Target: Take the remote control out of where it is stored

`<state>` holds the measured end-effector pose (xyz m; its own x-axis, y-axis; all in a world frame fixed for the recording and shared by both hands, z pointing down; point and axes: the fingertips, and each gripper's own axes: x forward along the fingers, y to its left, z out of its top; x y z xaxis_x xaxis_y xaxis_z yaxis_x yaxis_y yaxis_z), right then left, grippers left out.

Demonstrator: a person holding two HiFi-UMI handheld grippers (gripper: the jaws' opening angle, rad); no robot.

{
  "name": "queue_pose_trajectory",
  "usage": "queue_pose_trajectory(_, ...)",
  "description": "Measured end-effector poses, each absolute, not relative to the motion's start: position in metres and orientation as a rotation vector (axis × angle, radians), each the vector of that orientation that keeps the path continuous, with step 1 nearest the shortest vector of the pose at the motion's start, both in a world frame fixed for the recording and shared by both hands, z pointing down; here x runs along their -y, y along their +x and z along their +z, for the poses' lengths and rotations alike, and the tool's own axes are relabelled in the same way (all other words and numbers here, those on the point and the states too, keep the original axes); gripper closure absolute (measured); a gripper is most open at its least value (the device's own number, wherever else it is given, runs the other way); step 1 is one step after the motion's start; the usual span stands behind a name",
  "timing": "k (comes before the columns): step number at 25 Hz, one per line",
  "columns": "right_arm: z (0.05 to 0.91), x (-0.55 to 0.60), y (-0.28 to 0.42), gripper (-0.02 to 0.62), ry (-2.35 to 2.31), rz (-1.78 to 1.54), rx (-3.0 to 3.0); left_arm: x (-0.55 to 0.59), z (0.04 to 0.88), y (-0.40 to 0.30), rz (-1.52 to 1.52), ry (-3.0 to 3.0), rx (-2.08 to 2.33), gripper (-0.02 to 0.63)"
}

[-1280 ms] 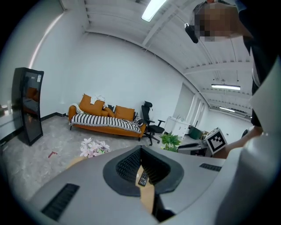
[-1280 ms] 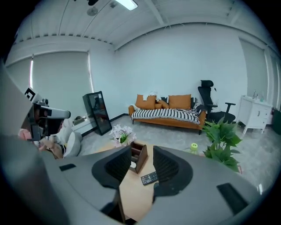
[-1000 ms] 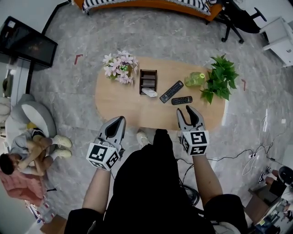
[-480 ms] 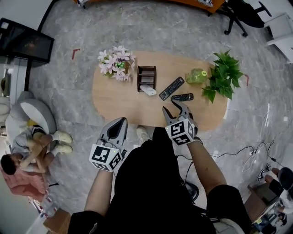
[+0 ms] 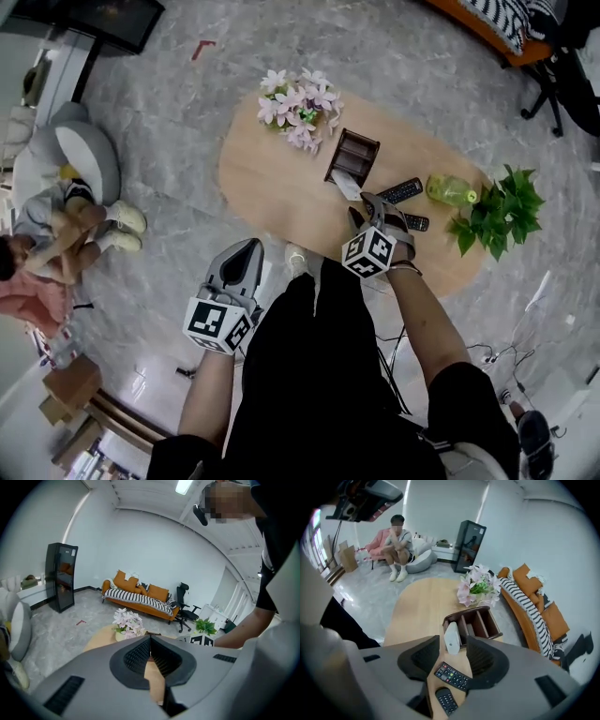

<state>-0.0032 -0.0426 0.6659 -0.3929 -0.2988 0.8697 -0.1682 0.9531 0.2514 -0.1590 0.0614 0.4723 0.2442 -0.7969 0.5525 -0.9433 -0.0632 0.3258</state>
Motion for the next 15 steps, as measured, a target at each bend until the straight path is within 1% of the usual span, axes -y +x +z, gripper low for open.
queue_pose_trajectory(6,0.710,0.051,-0.015,0.431,0.176,-0.245,1.891,-0.072,0.488,-0.165,0.276,1.802,1.610,0.598)
queue_pose_trajectory(15,0.742,0.059,-0.021,0.431,0.111,-0.304,1.796,-0.085,0.498,-0.180,0.282,1.744,1.609,0.598)
